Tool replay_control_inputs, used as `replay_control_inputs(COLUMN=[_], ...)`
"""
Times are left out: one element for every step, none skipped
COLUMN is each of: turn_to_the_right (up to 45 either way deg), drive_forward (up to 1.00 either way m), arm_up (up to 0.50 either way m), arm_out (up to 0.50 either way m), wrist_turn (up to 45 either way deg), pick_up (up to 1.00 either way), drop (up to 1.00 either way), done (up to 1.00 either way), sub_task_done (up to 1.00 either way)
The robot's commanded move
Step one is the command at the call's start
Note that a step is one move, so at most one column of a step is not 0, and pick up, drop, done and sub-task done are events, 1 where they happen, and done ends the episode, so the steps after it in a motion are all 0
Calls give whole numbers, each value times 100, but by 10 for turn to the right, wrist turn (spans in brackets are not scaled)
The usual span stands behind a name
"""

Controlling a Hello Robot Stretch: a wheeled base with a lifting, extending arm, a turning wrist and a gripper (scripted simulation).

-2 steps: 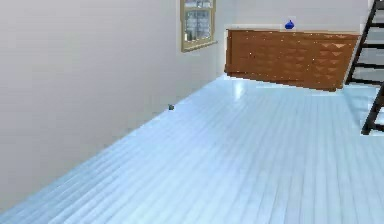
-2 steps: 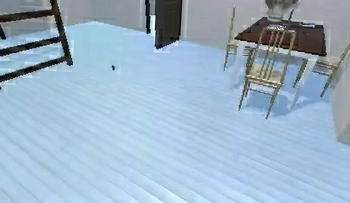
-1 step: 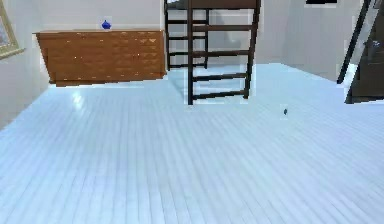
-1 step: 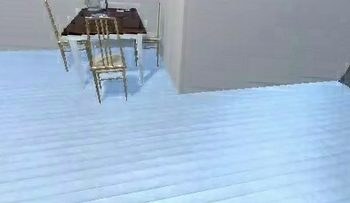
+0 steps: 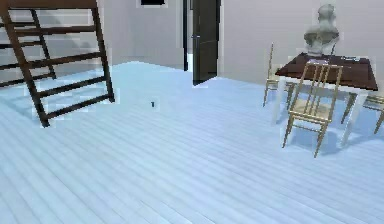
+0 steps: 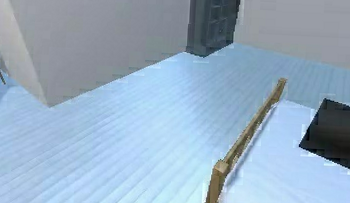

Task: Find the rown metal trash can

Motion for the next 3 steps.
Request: replay_control_inputs(turn_to_the_right=[0, 0, 0], drive_forward=[100, 100, 100], arm_up=[0, 0, 0], arm_out=[0, 0, 0], wrist_turn=[0, 0, 0], pick_up=[0, 0, 0], drop=[0, 0, 0], done=[0, 0, 0], sub_task_done=[0, 0, 0])
